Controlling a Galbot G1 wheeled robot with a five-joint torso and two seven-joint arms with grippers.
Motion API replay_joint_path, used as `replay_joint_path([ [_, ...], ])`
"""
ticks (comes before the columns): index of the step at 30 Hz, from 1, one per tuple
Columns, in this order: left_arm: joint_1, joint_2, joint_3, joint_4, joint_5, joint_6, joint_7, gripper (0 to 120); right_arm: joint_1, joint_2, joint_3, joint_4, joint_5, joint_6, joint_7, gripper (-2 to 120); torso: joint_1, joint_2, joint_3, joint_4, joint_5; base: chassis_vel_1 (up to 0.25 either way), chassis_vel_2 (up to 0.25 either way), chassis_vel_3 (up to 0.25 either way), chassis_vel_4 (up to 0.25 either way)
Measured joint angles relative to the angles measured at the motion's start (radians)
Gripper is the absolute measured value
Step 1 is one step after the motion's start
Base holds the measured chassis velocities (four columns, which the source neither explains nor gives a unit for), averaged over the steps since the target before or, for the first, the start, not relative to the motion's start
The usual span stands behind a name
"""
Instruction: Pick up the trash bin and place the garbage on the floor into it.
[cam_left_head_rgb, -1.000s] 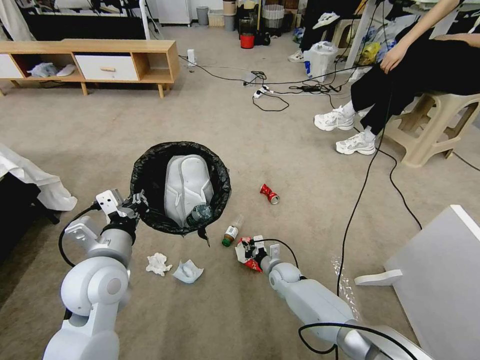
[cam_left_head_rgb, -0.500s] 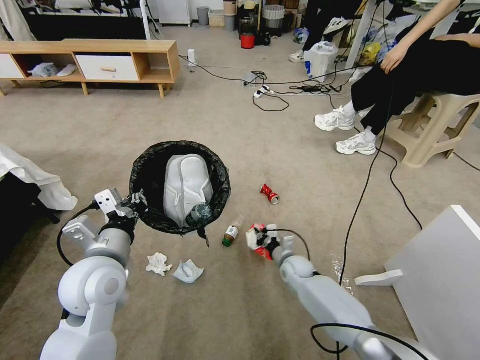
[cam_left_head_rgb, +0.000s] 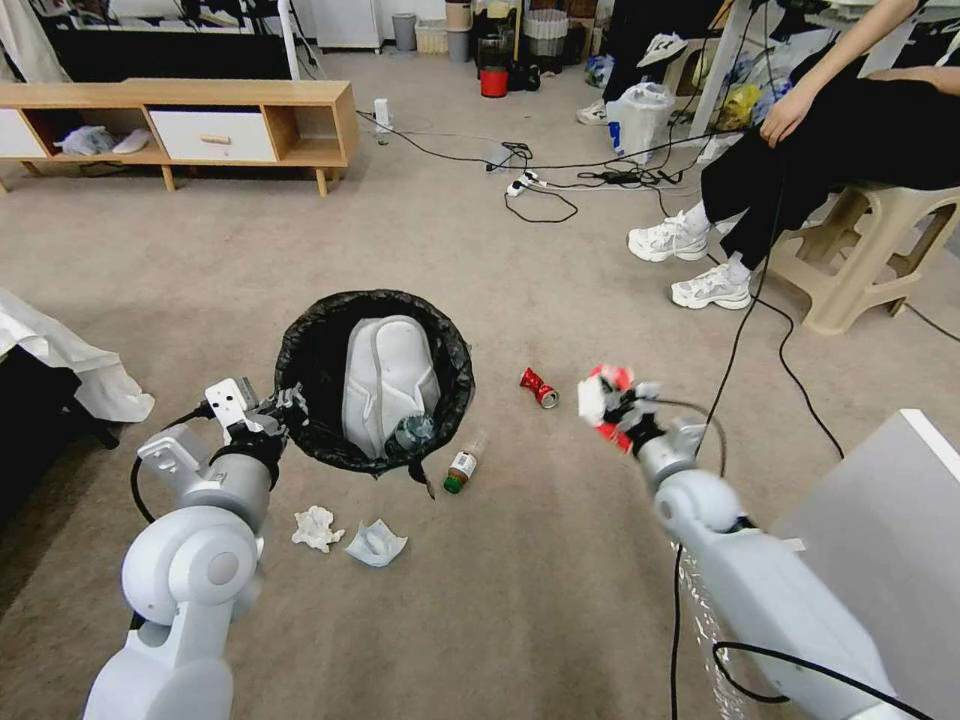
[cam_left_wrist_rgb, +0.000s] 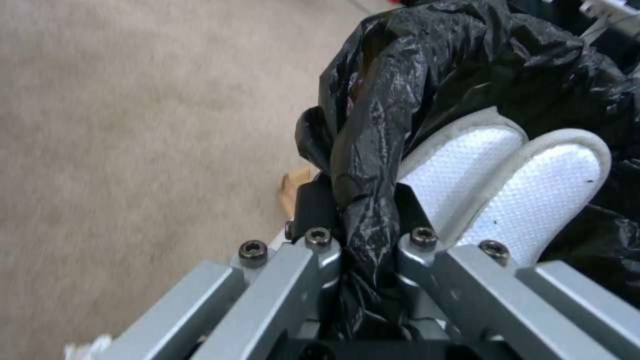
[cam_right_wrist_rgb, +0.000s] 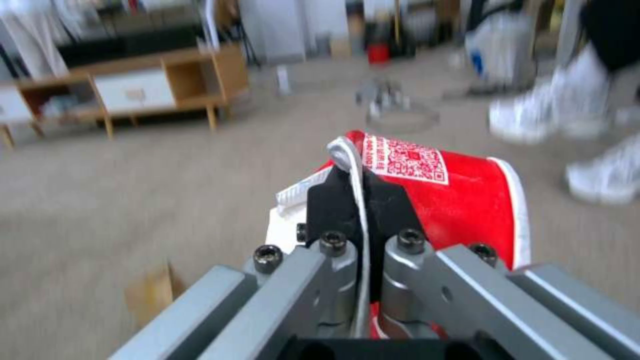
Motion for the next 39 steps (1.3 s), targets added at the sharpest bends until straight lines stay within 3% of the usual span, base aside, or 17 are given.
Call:
replay_joint_path([
  [1,0.0,0.0,0.0,0.0,0.0,0.0,0.0,4,0.0,0.0,0.0,0.0,0.0,0.0,0.0,0,0.0,0.0,0.0,0.0,0.0,0.0,0.0,0.0,0.0],
  [3,0.001,0.006,-0.003,-0.023,-0.075,0.047,-0.074,4,-0.007,-0.017,0.046,0.086,0.004,0.004,-0.004,0,0.0,0.0,0.0,0.0001,0.0001,0.0,0.0,0.0,0.0],
  [4,0.001,0.006,-0.003,-0.023,-0.075,0.047,-0.074,4,-0.007,-0.017,0.046,0.086,0.004,0.004,-0.004,0,0.0,0.0,0.0,0.0001,0.0001,0.0,0.0,0.0,0.0],
  [6,0.001,0.008,-0.002,-0.047,-0.176,0.098,-0.178,4,-0.02,-0.039,0.088,0.208,0.029,0.011,-0.024,0,0.0,0.0,0.0,0.0001,-0.0001,0.0,0.0,0.0,0.0],
  [12,0.002,0.005,0.004,-0.066,-0.265,0.127,-0.255,4,-0.032,-0.063,0.103,0.307,0.066,0.032,-0.068,0,0.0,0.0,0.0,0.0,-0.0001,0.0,0.0,0.0,0.0],
  [14,0.001,0.001,0.007,-0.075,-0.329,0.138,-0.301,4,-0.038,-0.079,0.103,0.35,0.096,0.063,-0.129,0,0.0,0.0,0.0,0.0,-0.0001,0.0,0.0,0.0,0.0],
  [18,0.001,-0.001,0.016,-0.081,-0.379,0.143,-0.331,4,-0.037,-0.088,0.096,0.373,0.12,0.109,-0.209,0,0.0,0.0,0.0,-0.0001,-0.0001,0.0,0.0,0.0,0.0],
  [22,-0.005,-0.013,0.042,-0.085,-0.442,0.145,-0.387,4,-0.032,-0.108,0.059,0.417,0.179,0.17,-0.358,0,0.0,0.0,0.0,0.0,-0.0001,0.0,0.0,0.0,0.0],
  [33,-0.025,-0.02,0.09,-0.072,-0.447,0.147,-0.4,4,0.014,-0.145,-0.075,0.462,0.245,0.198,-0.519,0,0.0,0.0,0.0,0.0,-0.0002,0.0,0.0,0.0,0.0],
  [39,-0.05,0.004,0.138,-0.055,-0.452,0.146,-0.398,4,0.05,-0.169,-0.141,0.491,0.266,0.201,-0.578,0,0.0,0.0,0.0,0.0001,-0.0001,0.0,0.0,0.0,0.0],
])
